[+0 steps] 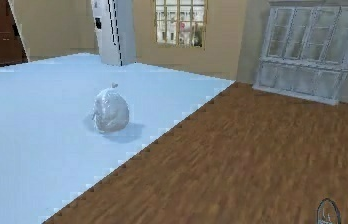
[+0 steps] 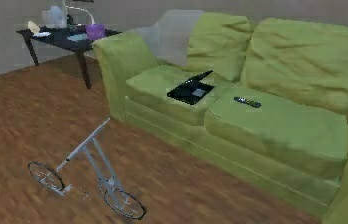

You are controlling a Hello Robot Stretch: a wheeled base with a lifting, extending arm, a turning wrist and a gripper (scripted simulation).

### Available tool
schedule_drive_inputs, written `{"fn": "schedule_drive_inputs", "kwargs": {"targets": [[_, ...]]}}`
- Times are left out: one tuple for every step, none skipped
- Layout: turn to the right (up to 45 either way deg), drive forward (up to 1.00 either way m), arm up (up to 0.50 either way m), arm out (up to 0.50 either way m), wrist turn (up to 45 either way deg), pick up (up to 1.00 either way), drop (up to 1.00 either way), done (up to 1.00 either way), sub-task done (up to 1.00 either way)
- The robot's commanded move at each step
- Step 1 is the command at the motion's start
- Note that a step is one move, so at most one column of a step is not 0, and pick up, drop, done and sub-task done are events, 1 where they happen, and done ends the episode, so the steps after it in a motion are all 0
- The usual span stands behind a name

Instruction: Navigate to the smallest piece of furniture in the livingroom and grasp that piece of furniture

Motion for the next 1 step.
{"fn": "schedule_drive_inputs", "kwargs": {"targets": [[0.0, 0.65, 0.0, 0.0, 0.0, 0.0, 0.0, 0.0, 0.0]]}}
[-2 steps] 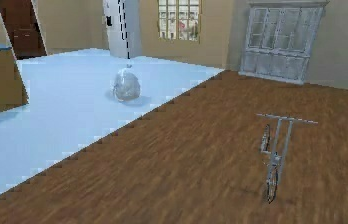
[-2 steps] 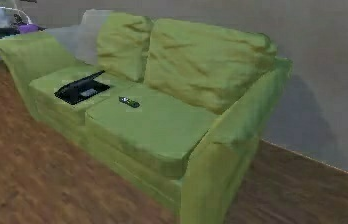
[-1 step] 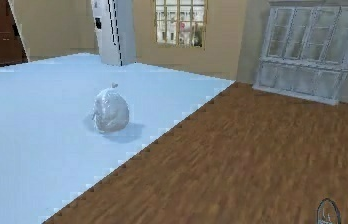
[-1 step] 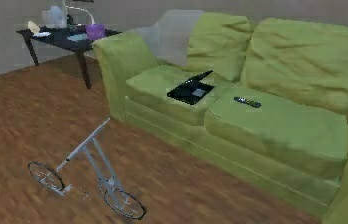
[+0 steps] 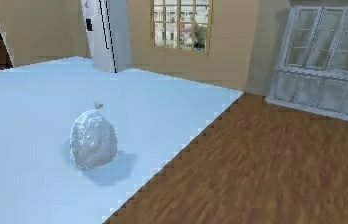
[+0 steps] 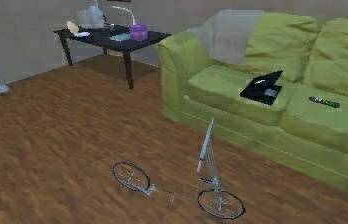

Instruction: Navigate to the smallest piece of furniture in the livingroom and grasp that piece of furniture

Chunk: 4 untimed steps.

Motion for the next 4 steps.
{"fn": "schedule_drive_inputs", "kwargs": {"targets": [[24.0, 0.0, 0.0, 0.0, 0.0, 0.0, 0.0, 0.0, 0.0], [0.0, 1.0, 0.0, 0.0, 0.0, 0.0, 0.0, 0.0, 0.0], [6.0, 0.0, 0.0, 0.0, 0.0, 0.0, 0.0, 0.0, 0.0], [0.0, 0.25, 0.0, 0.0, 0.0, 0.0, 0.0, 0.0, 0.0]]}}
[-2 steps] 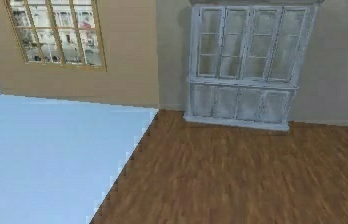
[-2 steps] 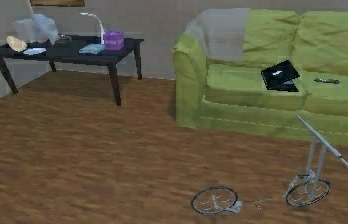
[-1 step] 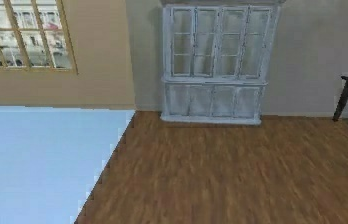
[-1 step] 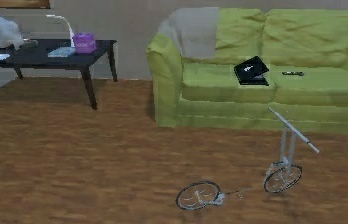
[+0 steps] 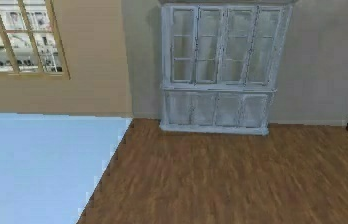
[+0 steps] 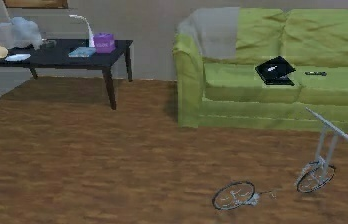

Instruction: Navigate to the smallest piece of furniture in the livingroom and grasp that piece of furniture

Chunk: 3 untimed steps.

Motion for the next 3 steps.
{"fn": "schedule_drive_inputs", "kwargs": {"targets": [[45.0, 0.0, 0.0, 0.0, 0.0, 0.0, 0.0, 0.0, 0.0], [33.0, 0.0, 0.0, 0.0, 0.0, 0.0, 0.0, 0.0, 0.0], [0.0, 1.0, 0.0, 0.0, 0.0, 0.0, 0.0, 0.0, 0.0]]}}
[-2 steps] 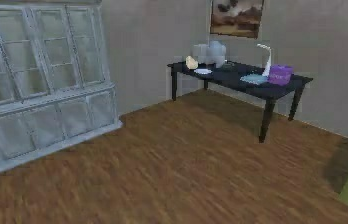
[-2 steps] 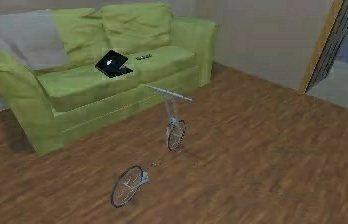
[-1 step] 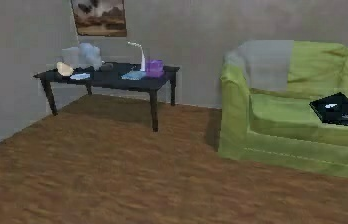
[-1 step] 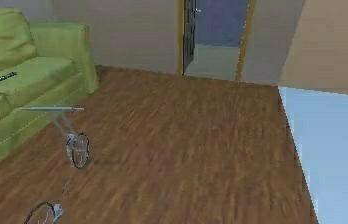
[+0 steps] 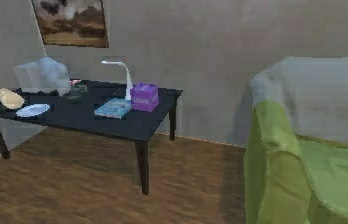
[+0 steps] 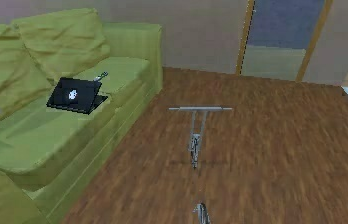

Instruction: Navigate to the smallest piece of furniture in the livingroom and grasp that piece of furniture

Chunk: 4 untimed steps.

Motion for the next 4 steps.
{"fn": "schedule_drive_inputs", "kwargs": {"targets": [[0.0, 0.5, 0.0, 0.0, 0.0, 0.0, 0.0, 0.0, 0.0], [-45.0, 0.0, 0.0, 0.0, 0.0, 0.0, 0.0, 0.0, 0.0], [-27.0, 0.0, 0.0, 0.0, 0.0, 0.0, 0.0, 0.0, 0.0], [0.0, 1.0, 0.0, 0.0, 0.0, 0.0, 0.0, 0.0, 0.0]]}}
